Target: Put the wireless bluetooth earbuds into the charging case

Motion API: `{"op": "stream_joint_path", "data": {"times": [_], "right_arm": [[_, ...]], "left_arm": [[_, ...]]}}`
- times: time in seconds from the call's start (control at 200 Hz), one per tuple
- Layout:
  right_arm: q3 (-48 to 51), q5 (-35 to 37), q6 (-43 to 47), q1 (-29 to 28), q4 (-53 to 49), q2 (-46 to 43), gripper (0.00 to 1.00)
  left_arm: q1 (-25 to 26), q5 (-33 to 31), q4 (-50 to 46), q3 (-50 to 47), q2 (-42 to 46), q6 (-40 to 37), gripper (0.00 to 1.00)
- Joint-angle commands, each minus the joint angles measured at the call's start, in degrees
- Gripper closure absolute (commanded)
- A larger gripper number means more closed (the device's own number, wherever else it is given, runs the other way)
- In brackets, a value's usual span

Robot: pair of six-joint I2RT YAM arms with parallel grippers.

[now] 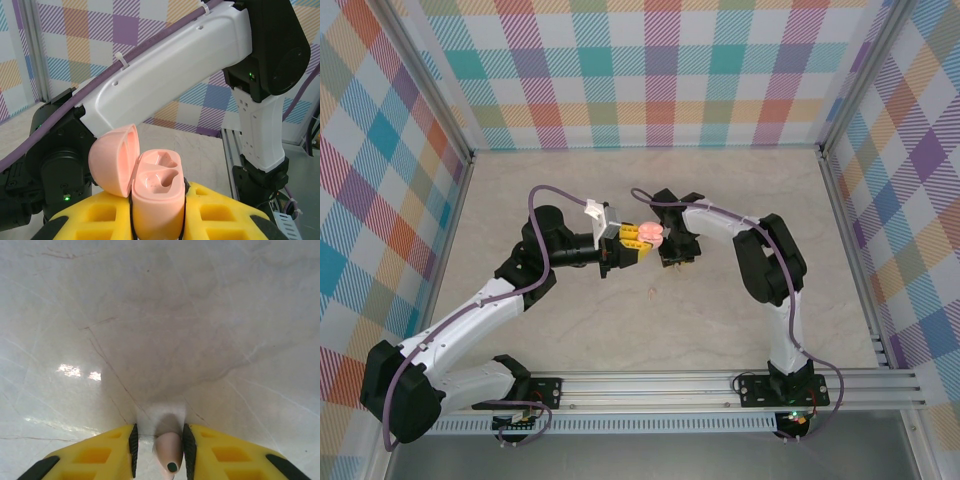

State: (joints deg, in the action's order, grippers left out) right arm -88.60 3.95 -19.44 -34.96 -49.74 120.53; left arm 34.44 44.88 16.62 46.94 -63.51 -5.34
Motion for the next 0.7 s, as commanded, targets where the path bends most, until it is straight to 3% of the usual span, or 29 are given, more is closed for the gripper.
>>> {"op": "stream_joint_path", "data": {"times": [0.0,0.695], "right_arm": [[-0.3,0.2,2.8,-0.4,-4.9,1.2,0.67],[0.0,0.8,-0.5,0.1,-3.8,1.7,0.8]], "left_arm": [[0.7,0.0,0.6,-0.2,0.8,0.0,0.91],[0.7,-0.5,0.2,-0.4,0.8,0.0,0.91]]}}
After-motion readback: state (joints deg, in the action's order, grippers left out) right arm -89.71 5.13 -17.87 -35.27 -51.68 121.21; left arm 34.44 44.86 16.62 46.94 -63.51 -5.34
